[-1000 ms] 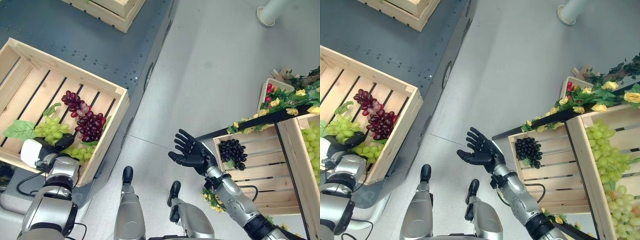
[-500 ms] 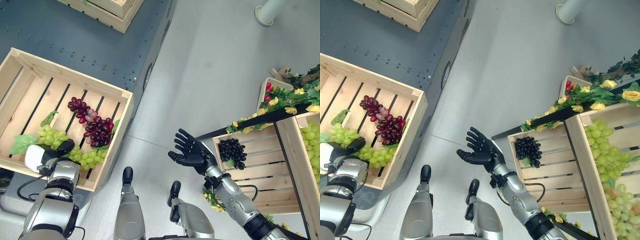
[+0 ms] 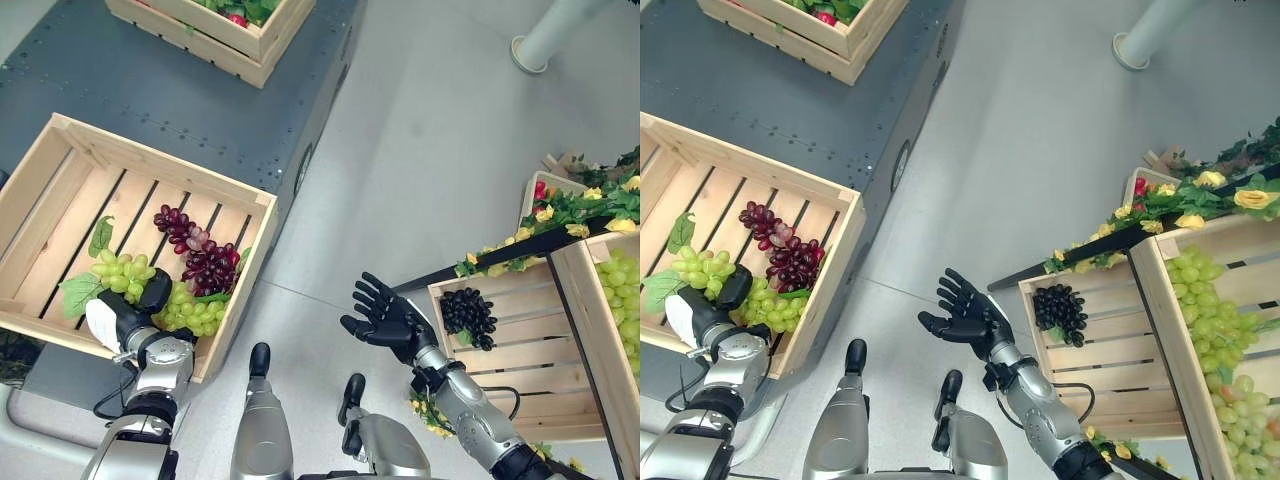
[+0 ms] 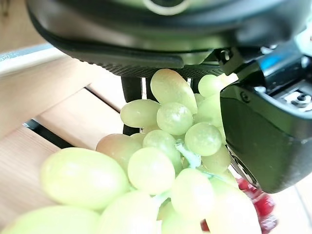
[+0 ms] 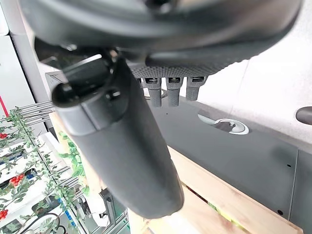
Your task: Pick up the fruits from the basket on one side to the basket on the other side
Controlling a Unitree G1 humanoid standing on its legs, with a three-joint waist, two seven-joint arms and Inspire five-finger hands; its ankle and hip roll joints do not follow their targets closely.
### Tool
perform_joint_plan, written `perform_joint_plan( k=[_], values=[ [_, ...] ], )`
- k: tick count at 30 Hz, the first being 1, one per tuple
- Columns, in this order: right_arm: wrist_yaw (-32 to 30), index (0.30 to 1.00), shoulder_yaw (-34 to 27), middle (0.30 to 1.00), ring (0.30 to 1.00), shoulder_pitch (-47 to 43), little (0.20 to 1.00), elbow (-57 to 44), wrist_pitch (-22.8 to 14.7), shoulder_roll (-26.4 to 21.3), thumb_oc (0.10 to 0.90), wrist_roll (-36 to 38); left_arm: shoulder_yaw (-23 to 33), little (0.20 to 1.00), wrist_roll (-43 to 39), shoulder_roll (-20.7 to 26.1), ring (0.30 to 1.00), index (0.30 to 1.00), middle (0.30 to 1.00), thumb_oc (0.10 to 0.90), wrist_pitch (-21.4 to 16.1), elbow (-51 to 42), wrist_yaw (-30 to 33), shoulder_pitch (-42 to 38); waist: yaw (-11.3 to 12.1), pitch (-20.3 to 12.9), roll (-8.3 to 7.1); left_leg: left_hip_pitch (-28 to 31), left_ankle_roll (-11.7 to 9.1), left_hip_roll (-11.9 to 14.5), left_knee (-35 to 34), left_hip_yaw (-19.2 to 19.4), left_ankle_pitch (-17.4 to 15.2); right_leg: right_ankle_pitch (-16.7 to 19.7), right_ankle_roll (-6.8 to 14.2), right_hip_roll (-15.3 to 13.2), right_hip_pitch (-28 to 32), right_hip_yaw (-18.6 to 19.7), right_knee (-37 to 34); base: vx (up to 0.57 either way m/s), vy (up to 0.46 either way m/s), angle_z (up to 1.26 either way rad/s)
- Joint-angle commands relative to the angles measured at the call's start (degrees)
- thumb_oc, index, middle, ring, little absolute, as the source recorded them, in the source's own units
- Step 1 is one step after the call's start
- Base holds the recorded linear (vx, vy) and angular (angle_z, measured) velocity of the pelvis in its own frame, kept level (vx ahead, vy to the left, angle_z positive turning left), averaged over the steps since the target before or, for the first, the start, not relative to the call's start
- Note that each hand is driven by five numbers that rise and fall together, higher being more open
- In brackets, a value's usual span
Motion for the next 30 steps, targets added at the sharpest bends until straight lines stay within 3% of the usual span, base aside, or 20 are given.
perform_joint_plan(
  k=[1,11,16,23,30],
  values=[
    [2.05,0.9,-2.88,0.9,0.9,1.74,0.9,-7.71,-3.44,0.77,0.8,-1.45,3.24,0.3,2.8,0.55,0.3,0.3,0.3,0.4,-8.82,-2.02,7.25,0.81,-0.07,-5.8,0.54,1.61,3.1,-4.98,0.23,1.83,-5.21,0.3,-3.16,4.06,-4.29,-2.24,4.81,0.03,-0.031,0.0],
    [2.66,0.9,-3.67,0.9,0.9,5.25,0.9,-9.04,-3.68,1.08,0.8,-1.34,6.43,0.3,9.48,-2.45,0.3,0.3,0.3,0.4,-16.99,-10.69,18.67,5.46,0.72,-9.16,1.85,3.9,2.78,-5.24,-1.59,1.03,-4.73,-0.05,-3.77,3.96,-1.95,-2.88,3.68,0.01,-0.013,0.01],
    [2.41,0.9,-4.21,0.9,0.9,6.84,0.9,-9.73,-3.81,1.47,0.8,-1.79,7.7,0.3,13.68,-4.29,0.3,0.3,0.3,0.4,-20.2,-14.67,20.76,7.1,1.04,-11.27,2.96,5.08,2.41,-5.55,-3.08,0.5,-4.08,-0.08,-3.92,3.8,-0.69,-3.11,2.88,0.02,-0.011,0.04],
    [1.57,0.9,-4.79,0.9,0.9,8.12,0.9,-11.22,-3.83,1.66,0.8,-2.52,7.89,0.3,12.79,-5.36,0.3,0.3,0.3,0.4,-22.9,-20.64,16.49,8.73,1.25,-14.23,4.87,6.79,2.26,-6.12,-4.68,-0.17,-3.62,-0.69,-4.36,3.61,1.06,-3.5,2.34,0.0,-0.023,0.01],
    [2.33,0.9,-6.68,0.9,0.9,6.8,0.9,-13.6,-4.28,3.16,0.8,-5.27,7.12,0.3,-2.58,-9.71,0.3,0.3,0.3,0.4,-28.34,-28.36,-0.92,10.67,1.89,-17.6,7.51,8.8,1.71,-6.59,-7.19,-2.45,-2.14,0.26,-4.17,3.45,3.54,-2.97,-0.04,0.0,-0.042,0.0]
  ],
)
